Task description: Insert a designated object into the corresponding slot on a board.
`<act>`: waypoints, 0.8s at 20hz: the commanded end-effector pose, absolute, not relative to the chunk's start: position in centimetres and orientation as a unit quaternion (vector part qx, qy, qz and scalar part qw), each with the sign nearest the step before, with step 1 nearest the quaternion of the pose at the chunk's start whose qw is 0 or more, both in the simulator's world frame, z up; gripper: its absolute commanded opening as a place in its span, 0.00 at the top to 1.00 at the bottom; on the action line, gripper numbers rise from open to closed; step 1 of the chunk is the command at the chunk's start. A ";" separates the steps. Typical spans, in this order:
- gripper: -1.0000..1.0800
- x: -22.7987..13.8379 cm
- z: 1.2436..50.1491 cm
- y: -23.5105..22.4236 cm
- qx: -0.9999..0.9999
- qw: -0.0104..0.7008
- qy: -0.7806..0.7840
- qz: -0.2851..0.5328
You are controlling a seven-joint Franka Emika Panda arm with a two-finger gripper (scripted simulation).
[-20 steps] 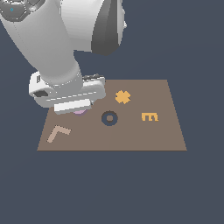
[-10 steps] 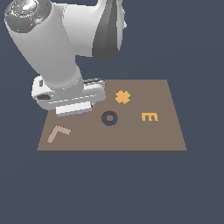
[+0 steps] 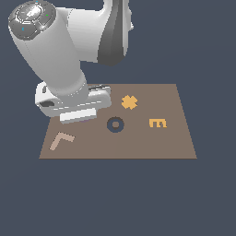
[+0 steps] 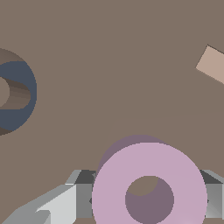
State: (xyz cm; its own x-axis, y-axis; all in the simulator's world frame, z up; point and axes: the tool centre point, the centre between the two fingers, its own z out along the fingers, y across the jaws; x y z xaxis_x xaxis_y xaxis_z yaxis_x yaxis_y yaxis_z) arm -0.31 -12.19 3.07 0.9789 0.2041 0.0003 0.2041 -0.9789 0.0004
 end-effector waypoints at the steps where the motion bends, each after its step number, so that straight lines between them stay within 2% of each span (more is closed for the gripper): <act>1: 1.00 -0.3 3.0 -12.1 0.995 0.000 0.103 0.000; 16: 1.00 -0.5 3.2 -11.3 0.998 0.000 0.065 0.000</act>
